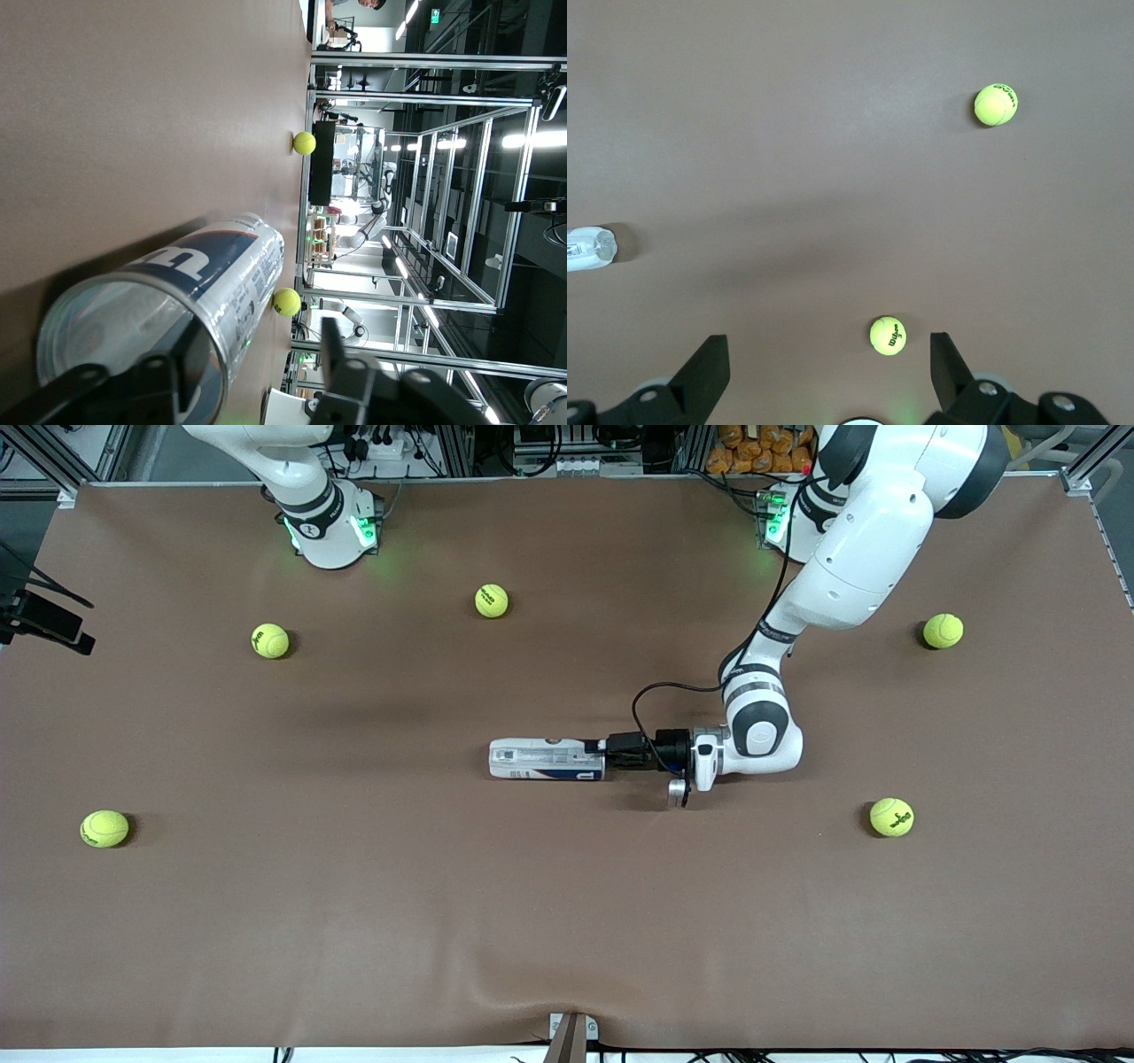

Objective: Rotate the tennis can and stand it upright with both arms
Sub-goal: 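Close the left gripper on the can's open end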

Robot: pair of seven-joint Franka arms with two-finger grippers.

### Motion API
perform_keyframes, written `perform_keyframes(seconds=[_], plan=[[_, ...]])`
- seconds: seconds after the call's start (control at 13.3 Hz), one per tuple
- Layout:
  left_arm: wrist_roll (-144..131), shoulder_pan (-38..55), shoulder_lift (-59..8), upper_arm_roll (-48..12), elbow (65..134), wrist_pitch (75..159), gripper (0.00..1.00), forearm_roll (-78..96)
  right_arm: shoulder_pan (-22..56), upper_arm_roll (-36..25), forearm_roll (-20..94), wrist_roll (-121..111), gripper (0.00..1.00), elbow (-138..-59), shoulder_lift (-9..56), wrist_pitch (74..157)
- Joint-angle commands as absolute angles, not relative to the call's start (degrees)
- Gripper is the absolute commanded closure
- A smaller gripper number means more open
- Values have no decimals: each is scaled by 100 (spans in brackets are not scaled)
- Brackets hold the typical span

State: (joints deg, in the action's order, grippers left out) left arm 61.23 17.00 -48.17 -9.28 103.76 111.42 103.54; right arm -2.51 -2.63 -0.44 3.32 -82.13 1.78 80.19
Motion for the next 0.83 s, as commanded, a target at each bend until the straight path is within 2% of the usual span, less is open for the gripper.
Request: perform_keyframes(seconds=[0.0, 0.08, 0.15, 0.75], plan=[[6196, 1767, -4896, -923, 10248, 11180, 85, 10521, -369, -167, -97, 352, 0, -8130, 167, 7989], [6196, 1767, -4887, -923, 10248, 11180, 97, 10512, -369, -176, -97, 343, 0, -8130, 167, 7981], [6188, 1767, -4878, -923, 10239, 11180, 100, 10512, -343, -167, -114, 334, 0, -8121, 167, 7989], [5495, 1767, -4702, -1010, 9862, 11171, 100, 10485, -343, -167, -105, -44, 0, -8086, 167, 7980]])
